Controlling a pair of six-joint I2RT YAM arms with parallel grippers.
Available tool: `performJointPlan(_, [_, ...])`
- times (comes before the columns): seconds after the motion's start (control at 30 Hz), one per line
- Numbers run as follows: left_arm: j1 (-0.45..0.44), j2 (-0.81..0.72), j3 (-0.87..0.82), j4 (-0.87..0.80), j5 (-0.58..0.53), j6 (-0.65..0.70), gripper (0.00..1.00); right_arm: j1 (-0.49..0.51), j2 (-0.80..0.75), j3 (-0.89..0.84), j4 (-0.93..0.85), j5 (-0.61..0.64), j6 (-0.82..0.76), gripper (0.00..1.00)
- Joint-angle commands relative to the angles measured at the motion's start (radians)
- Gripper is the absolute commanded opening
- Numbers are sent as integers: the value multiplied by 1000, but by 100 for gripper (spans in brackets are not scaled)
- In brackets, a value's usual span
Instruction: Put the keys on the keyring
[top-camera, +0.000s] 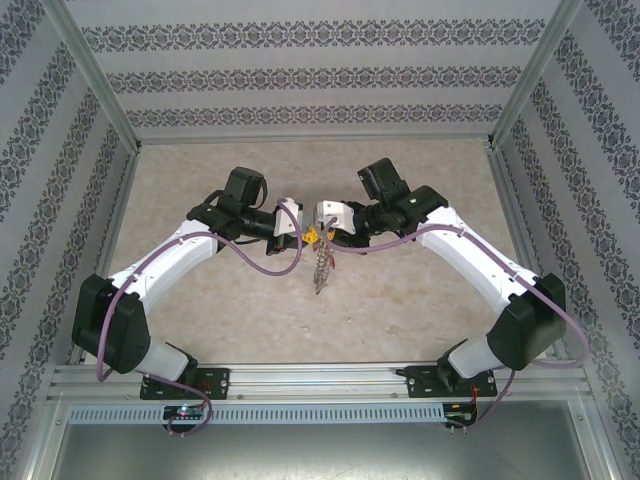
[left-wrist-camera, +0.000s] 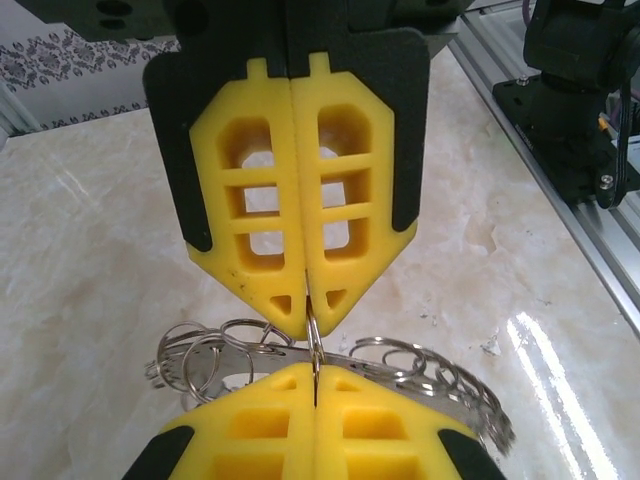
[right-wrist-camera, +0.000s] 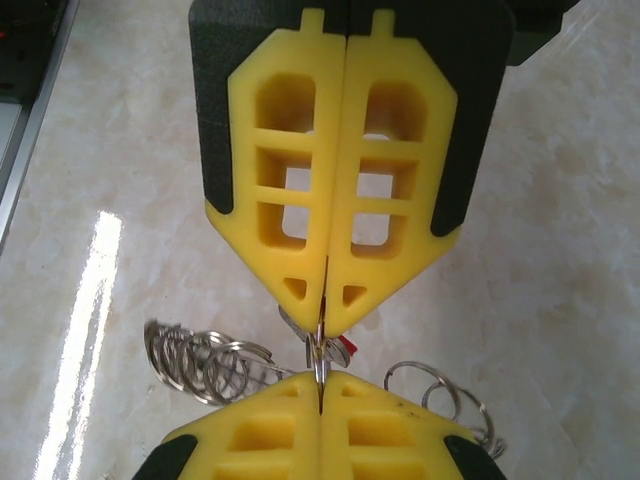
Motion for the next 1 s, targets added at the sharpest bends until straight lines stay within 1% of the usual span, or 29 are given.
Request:
performJointPlan(0.0, [-10,-18,0,-50,-37,58,0,-26,-46,-20,53,-93,3,0])
performJointPlan(0.17, [-9,-35,-44,1,-78,52,0,-68,-72,-61,138,-173,80,0])
performJointPlan(0.27, [-10,-46,-78,52,-83,31,0,-88,-86,-101,224,-210,152,0])
performJointPlan(0.4, [-10,-48,-108,116,-87,-18,0,-112,-113,-178,413,-265,293,0])
performJointPlan(0.53, [-10,-47,-136,190,-80,-72,0,-131,-131,-256,627,-280,460,0])
performJointPlan(0.7, [-10,-46,-184,318,-77,-166,0,-132,-137,-356,932,-286,702,0])
performJointPlan(0.77, [-11,-46,-202,380,-81,-214,0,-128,-130,-392,1054,-269,793,0])
performJointPlan(0.87, [-15,-47,-227,476,-92,-283,0,-104,-108,-430,1197,-228,908,0])
performJointPlan(0.97, [-24,-40,-239,532,-91,-328,0,-63,-83,-446,1279,-164,971,0])
